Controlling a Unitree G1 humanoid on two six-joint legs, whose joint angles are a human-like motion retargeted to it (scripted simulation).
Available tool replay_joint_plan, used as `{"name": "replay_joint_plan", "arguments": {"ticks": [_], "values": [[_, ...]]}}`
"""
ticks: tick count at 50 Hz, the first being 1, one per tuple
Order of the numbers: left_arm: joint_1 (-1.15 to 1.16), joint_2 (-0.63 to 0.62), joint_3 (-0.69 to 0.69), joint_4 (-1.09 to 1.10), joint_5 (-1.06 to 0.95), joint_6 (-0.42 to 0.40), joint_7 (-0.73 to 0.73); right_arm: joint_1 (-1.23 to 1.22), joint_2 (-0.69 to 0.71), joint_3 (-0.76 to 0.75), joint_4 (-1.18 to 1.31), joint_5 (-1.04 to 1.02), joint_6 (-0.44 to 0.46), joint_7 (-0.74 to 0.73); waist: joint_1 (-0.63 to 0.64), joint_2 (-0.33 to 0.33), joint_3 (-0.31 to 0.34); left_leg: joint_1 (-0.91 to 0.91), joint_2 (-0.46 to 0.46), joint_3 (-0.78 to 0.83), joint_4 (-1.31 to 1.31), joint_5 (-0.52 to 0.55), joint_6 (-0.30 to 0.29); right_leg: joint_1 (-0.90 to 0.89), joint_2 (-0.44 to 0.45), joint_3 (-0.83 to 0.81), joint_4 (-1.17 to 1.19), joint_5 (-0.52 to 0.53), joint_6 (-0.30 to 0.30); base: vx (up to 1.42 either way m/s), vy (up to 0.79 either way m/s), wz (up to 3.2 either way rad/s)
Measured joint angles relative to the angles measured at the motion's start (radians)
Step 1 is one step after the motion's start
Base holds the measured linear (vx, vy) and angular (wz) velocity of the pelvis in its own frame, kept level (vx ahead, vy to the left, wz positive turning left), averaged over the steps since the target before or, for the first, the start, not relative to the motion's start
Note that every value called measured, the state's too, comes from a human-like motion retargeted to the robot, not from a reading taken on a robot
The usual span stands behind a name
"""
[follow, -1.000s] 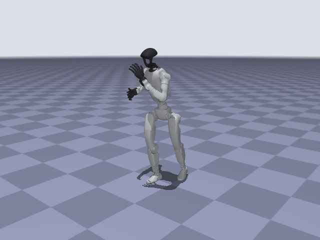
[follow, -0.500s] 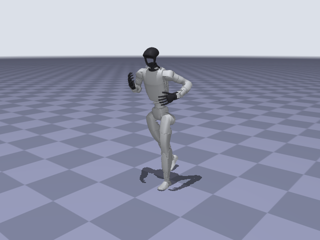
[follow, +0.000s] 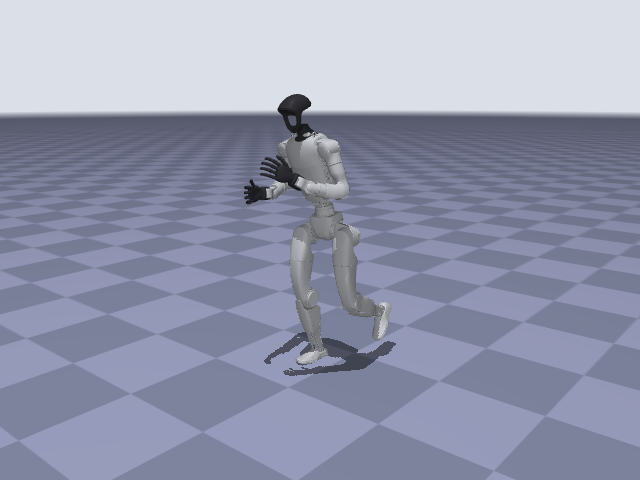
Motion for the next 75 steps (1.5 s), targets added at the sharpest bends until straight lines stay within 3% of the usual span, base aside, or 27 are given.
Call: {"name": "replay_joint_plan", "arguments": {"ticks": [3, 5, 7, 10, 12, 15, 19, 22, 25, 27, 30, 32, 35, 39, 42, 45, 47, 50, 52, 55, 57, 60, 63, 65, 68, 72, 75], "values": [[0.377, 0.088, 0.089, -0.020, -0.178, -0.029, -0.048, -0.049, 0.074, -0.115, -0.078, 0.036, -0.020, -0.063, 0.112, 0.002, -0.009, -0.205, 0.068, 0.057, 0.143, -0.094, -0.040, 0.049, 0.015, 0.009, 0.042, -0.058, 0.008, 1.23, -0.03, -0.49], [0.601, 0.197, 0.126, -0.054, -0.308, -0.053, -0.084, -0.040, 0.143, -0.175, -0.194, 0.118, -0.038, -0.079, 0.221, -0.061, -0.032, -0.273, 0.041, 0.110, 0.031, -0.124, -0.021, 0.119, -0.016, 0.041, -0.026, 0.004, 0.045, 1.27, 0.00, -0.82], [0.765, 0.280, 0.166, -0.045, -0.363, -0.051, -0.128, -0.062, 0.194, -0.167, -0.247, 0.119, -0.044, -0.095, 0.299, -0.147, -0.082, -0.298, -0.032, 0.161, -0.279, -0.093, 0.048, 0.142, -0.071, 0.080, -0.089, 0.140, 0.104, 1.25, 0.06, -0.80], [0.915, 0.354, 0.278, -0.021, -0.446, -0.023, -0.172, -0.070, 0.188, -0.157, -0.304, 0.177, -0.024, -0.070, 0.390, -0.156, -0.091, -0.198, -0.015, 0.280, -0.821, 0.009, -0.056, 0.269, -0.053, 0.142, -0.184, 0.343, 0.161, 1.32, 0.20, -0.93], [0.899, 0.353, 0.295, -0.002, -0.453, -0.013, -0.211, -0.040, 0.165, -0.140, -0.323, 0.205, -0.015, -0.011, 0.399, -0.103, -0.065, -0.142, 0.027, 0.320, -1.025, 0.025, -0.143, 0.388, -0.006, 0.180, -0.218, 0.424, 0.151, 1.33, 0.30, -0.31], [0.731, 0.309, 0.207, 0.068, -0.345, -0.020, -0.228, 0.022, 0.146, -0.076, -0.287, 0.216, -0.015, 0.073, 0.355, -0.026, 0.007, -0.065, 0.083, 0.269, -1.059, 0.059, -0.164, 0.492, 0.043, 0.157, -0.066, 0.408, 0.085, 1.25, 0.29, 0.30], [0.309, 0.232, 0.003, 0.235, -0.089, -0.003, -0.103, 0.123, 0.163, -0.014, -0.094, 0.114, -0.001, 0.049, 0.261, -0.046, 0.051, -0.072, 0.087, 0.204, -0.727, -0.168, -0.066, 0.241, -0.037, 0.055, 0.577, 0.151, -0.011, 1.11, 0.24, 0.44], [-0.060, 0.194, -0.048, 0.219, 0.133, 0.022, -0.037, 0.266, 0.136, -0.059, -0.081, 0.069, -0.005, 0.077, 0.178, -0.059, 0.018, -0.061, 0.064, 0.194, -0.654, -0.241, -0.099, 0.022, -0.043, 0.064, 0.762, 0.039, -0.049, 1.09, 0.16, 0.65], [-0.334, 0.109, -0.020, 0.121, 0.240, 0.054, 0.052, 0.406, 0.023, -0.136, -0.176, 0.126, 0.006, 0.192, 0.022, 0.012, -0.054, 0.011, 0.074, 0.134, -0.764, -0.173, -0.169, -0.079, 0.004, -0.032, 0.554, 0.033, -0.043, 1.16, 0.06, 1.32], [-0.450, 0.046, -0.023, 0.069, 0.208, 0.082, 0.183, 0.452, -0.084, -0.192, -0.215, 0.167, 0.038, 0.195, -0.104, 0.074, -0.082, 0.070, 0.076, 0.073, -0.847, -0.067, -0.205, -0.053, 0.021, -0.143, 0.218, 0.107, -0.004, 1.22, -0.09, 1.73], [-0.519, 0.013, -0.052, -0.023, 0.119, 0.092, 0.250, 0.477, -0.160, -0.226, -0.213, 0.181, 0.101, 0.184, -0.227, 0.070, -0.107, 0.196, 0.030, 0.009, -0.944, 0.110, -0.224, -0.007, 0.010, -0.223, -0.224, 0.220, 0.109, 1.29, -0.27, 1.14], [-0.481, 0.020, -0.052, -0.087, 0.116, 0.076, 0.191, 0.464, -0.154, -0.216, -0.192, 0.110, 0.121, 0.210, -0.228, 0.039, -0.105, 0.307, 0.010, -0.007, -0.991, 0.201, -0.208, -0.013, 0.005, -0.205, -0.320, 0.219, 0.165, 1.31, -0.34, -0.20], [-0.312, 0.027, -0.019, -0.154, 0.040, 0.030, 0.061, 0.364, -0.120, -0.151, -0.122, 0.036, 0.112, 0.191, -0.146, -0.033, -0.069, 0.385, -0.035, 0.023, -0.832, 0.220, -0.118, 0.021, -0.025, -0.124, -0.299, 0.244, 0.140, 1.23, -0.28, -1.10], [0.067, 0.015, 0.037, -0.012, -0.067, 0.031, -0.059, 0.052, -0.046, 0.028, 0.088, 0.041, 0.076, 0.082, -0.023, -0.021, -0.018, 0.095, 0.044, 0.099, -0.125, 0.012, -0.030, 0.003, -0.017, -0.046, -0.017, 0.038, 0.008, 1.08, -0.12, -0.99], [0.365, 0.057, 0.068, 0.098, -0.197, 0.032, -0.112, -0.123, 0.043, 0.036, 0.108, 0.003, 0.058, 0.015, 0.116, -0.020, -0.050, -0.142, 0.066, 0.081, 0.104, -0.096, 0.009, -0.007, -0.007, -0.034, 0.108, -0.065, 0.025, 1.16, -0.08, -0.52], [0.589, 0.231, 0.089, -0.013, -0.448, -0.025, -0.158, -0.115, 0.147, -0.033, -0.072, 0.160, 0.020, -0.001, 0.350, -0.116, -0.122, -0.289, 0.011, 0.106, -0.027, -0.119, 0.037, 0.076, -0.044, -0.018, 0.017, 0.008, 0.095, 1.29, -0.08, -0.49], [0.654, 0.366, 0.127, -0.096, -0.529, -0.032, -0.176, -0.073, 0.176, -0.043, -0.191, 0.207, 0.014, 0.003, 0.527, -0.191, -0.139, -0.296, -0.023, 0.153, -0.302, -0.085, 0.023, 0.156, -0.069, -0.003, -0.075, 0.133, 0.140, 1.36, 0.00, -0.62], [0.676, 0.469, 0.189, -0.165, -0.592, -0.029, -0.225, -0.013, 0.181, -0.004, -0.299, 0.247, 0.040, 0.086, 0.729, -0.219, -0.125, -0.204, -0.045, 0.181, -0.819, 0.008, -0.071, 0.337, -0.044, -0.005, -0.222, 0.353, 0.180, 1.40, 0.11, -0.31], [0.643, 0.459, 0.203, -0.184, -0.583, -0.032, -0.256, 0.011, 0.162, 0.044, -0.318, 0.261, 0.060, 0.164, 0.771, -0.178, -0.105, -0.154, -0.044, 0.143, -1.015, 0.027, -0.153, 0.495, 0.009, -0.005, -0.297, 0.461, 0.176, 1.39, 0.16, 0.71], [0.530, 0.388, 0.176, -0.172, -0.482, -0.045, -0.253, 0.016, 0.118, 0.130, -0.287, 0.210, 0.059, 0.230, 0.733, -0.100, -0.062, -0.102, -0.043, 0.082, -1.046, 0.080, -0.180, 0.661, 0.076, -0.018, -0.244, 0.502, 0.103, 1.29, 0.08, 1.59], [0.392, 0.305, 0.099, -0.105, -0.371, -0.061, -0.252, 0.038, 0.116, 0.183, -0.221, 0.147, 0.040, 0.250, 0.688, -0.052, -0.016, -0.062, -0.023, 0.036, -0.905, 0.024, -0.112, 0.661, 0.068, -0.123, -0.012, 0.410, 0.046, 1.16, -0.04, 1.59], [0.109, 0.148, -0.061, 0.027, -0.201, -0.056, -0.192, 0.120, 0.156, 0.183, -0.128, 0.105, 0.014, 0.200, 0.630, -0.050, 0.051, -0.064, -0.016, -0.008, -0.648, -0.181, -0.040, 0.475, -0.060, -0.232, 0.486, 0.155, -0.035, 1.03, -0.13, 0.85], [-0.090, 0.023, -0.136, -0.013, -0.156, -0.027, -0.111, 0.240, 0.140, 0.094, -0.211, 0.202, 0.032, 0.227, 0.493, -0.103, -0.004, -0.053, -0.021, 0.014, -0.668, -0.209, -0.093, 0.156, -0.112, -0.149, 0.691, 0.013, -0.038, 0.99, -0.17, 0.11], [-0.168, -0.021, -0.153, -0.086, -0.169, -0.015, -0.075, 0.305, 0.076, 0.036, -0.292, 0.269, 0.051, 0.258, 0.355, -0.090, -0.081, -0.005, 0.004, 0.032, -0.763, -0.159, -0.141, 0.001, -0.071, -0.112, 0.604, 0.010, -0.005, 1.04, -0.20, -0.01], [-0.240, -0.018, -0.141, -0.154, -0.144, 0.038, -0.045, 0.365, -0.032, -0.041, -0.354, 0.308, 0.086, 0.252, 0.153, -0.042, -0.155, 0.114, 0.021, 0.054, -0.908, -0.004, -0.175, -0.057, -0.025, -0.161, 0.186, 0.144, 0.060, 1.11, -0.28, -0.07], [-0.246, 0.023, -0.130, -0.178, -0.135, 0.072, -0.059, 0.409, -0.098, -0.110, -0.342, 0.236, 0.114, 0.217, -0.016, -0.077, -0.143, 0.340, -0.048, 0.036, -0.995, 0.199, -0.141, -0.006, -0.038, -0.274, -0.241, 0.258, 0.174, 1.22, -0.35, -0.58], [-0.192, 0.048, -0.122, -0.149, -0.113, 0.053, -0.109, 0.428, -0.088, -0.115, -0.304, 0.156, 0.077, 0.173, -0.032, -0.141, -0.115, 0.372, -0.107, 0.029, -0.743, 0.175, -0.066, 0.023, -0.057, -0.210, -0.262, 0.278, 0.176, 1.17, -0.27, -1.38]]}}
